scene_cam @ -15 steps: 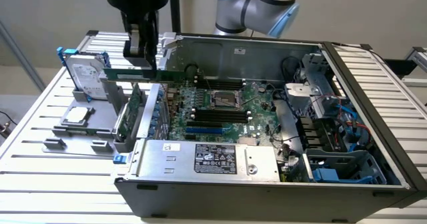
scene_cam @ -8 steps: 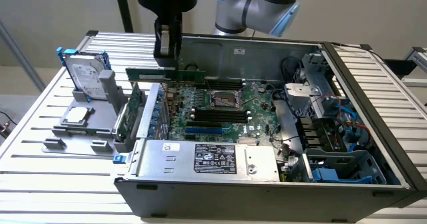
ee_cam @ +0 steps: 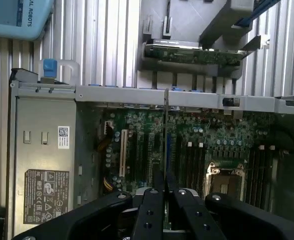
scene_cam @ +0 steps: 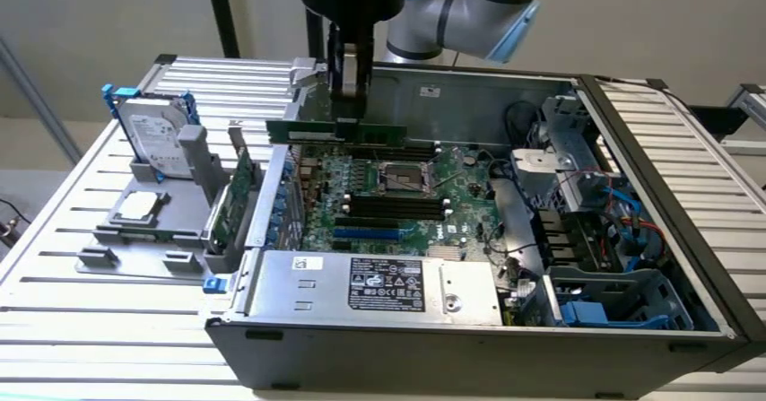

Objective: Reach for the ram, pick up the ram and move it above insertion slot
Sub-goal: 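Pick up the ram and move it above insertion slot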

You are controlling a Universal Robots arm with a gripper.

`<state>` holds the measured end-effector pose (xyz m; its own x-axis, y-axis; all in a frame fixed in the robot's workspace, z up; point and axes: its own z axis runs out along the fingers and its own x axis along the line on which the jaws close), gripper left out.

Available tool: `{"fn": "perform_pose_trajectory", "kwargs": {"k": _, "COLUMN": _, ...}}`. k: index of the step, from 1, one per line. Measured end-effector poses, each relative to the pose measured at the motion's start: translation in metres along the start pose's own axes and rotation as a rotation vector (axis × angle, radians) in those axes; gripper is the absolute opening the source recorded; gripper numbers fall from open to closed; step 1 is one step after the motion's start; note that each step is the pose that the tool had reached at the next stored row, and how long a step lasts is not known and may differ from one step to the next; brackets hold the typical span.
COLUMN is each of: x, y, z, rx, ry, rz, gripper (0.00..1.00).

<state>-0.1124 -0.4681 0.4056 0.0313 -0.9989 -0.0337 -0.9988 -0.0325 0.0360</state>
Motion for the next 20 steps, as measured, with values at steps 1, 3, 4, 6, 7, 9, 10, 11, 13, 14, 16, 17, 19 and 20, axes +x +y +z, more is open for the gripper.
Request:
{"fn": "perform_pose_trajectory", "kwargs": {"k": 1, "x": -0.001, "y": -0.0041, "z": -0.0001, "rx": 0.0, "ry": 0.0, "rz": 0.0, "gripper": 0.13}}
{"fn": "perform_pose_trajectory", "kwargs": {"k": 3, "x": -0.003, "y": -0.0116, "z": -0.0003, "rx": 0.0, "ry": -0.0001, "rz": 0.0, "gripper": 0.13}}
{"fn": "perform_pose_trajectory", "kwargs": {"k": 4, "x": -0.004, "y": -0.0147, "z": -0.0004, "rx": 0.0, "ry": 0.0, "rz": 0.0, "gripper": 0.13}}
{"fn": "perform_pose_trajectory", "kwargs": {"k": 6, "x": -0.008, "y": -0.0199, "z": -0.0004, "rx": 0.0, "ry": 0.0, "rz": 0.0, "gripper": 0.13}}
{"fn": "perform_pose_trajectory", "kwargs": {"k": 7, "x": -0.011, "y": -0.0221, "z": -0.0004, "rx": 0.0, "ry": 0.0, "rz": 0.0, "gripper": 0.13}}
{"fn": "perform_pose_trajectory", "kwargs": {"k": 9, "x": -0.016, "y": -0.0261, "z": -0.0004, "rx": 0.0, "ry": 0.0, "rz": 0.0, "gripper": 0.13}}
{"fn": "perform_pose_trajectory", "kwargs": {"k": 10, "x": -0.018, "y": -0.0282, "z": -0.0004, "rx": 0.0, "ry": -0.0001, "rz": 0.0, "gripper": 0.13}}
{"fn": "perform_pose_trajectory", "kwargs": {"k": 11, "x": -0.021, "y": -0.0302, "z": -0.0003, "rx": 0.0001, "ry": -0.0001, "rz": 0.0, "gripper": 0.13}}
{"fn": "perform_pose_trajectory", "kwargs": {"k": 13, "x": -0.026, "y": -0.0346, "z": -0.0003, "rx": 0.0, "ry": -0.0001, "rz": 0.0, "gripper": 0.13}}
{"fn": "perform_pose_trajectory", "kwargs": {"k": 14, "x": -0.029, "y": -0.0368, "z": -0.0003, "rx": 0.0, "ry": -0.0001, "rz": 0.0, "gripper": 0.13}}
{"fn": "perform_pose_trajectory", "kwargs": {"k": 16, "x": -0.033, "y": -0.0416, "z": -0.0003, "rx": 0.0, "ry": 0.0, "rz": 0.0, "gripper": 0.13}}
{"fn": "perform_pose_trajectory", "kwargs": {"k": 17, "x": -0.035, "y": -0.0442, "z": -0.0004, "rx": 0.0, "ry": -0.0001, "rz": 0.0, "gripper": 0.13}}
{"fn": "perform_pose_trajectory", "kwargs": {"k": 19, "x": -0.037, "y": -0.0497, "z": -0.0005, "rx": 0.0001, "ry": -0.0001, "rz": 0.0, "gripper": 0.13}}
{"fn": "perform_pose_trajectory", "kwargs": {"k": 20, "x": -0.039, "y": -0.0529, "z": -0.0006, "rx": 0.0, "ry": -0.0001, "rz": 0.0, "gripper": 0.13}}
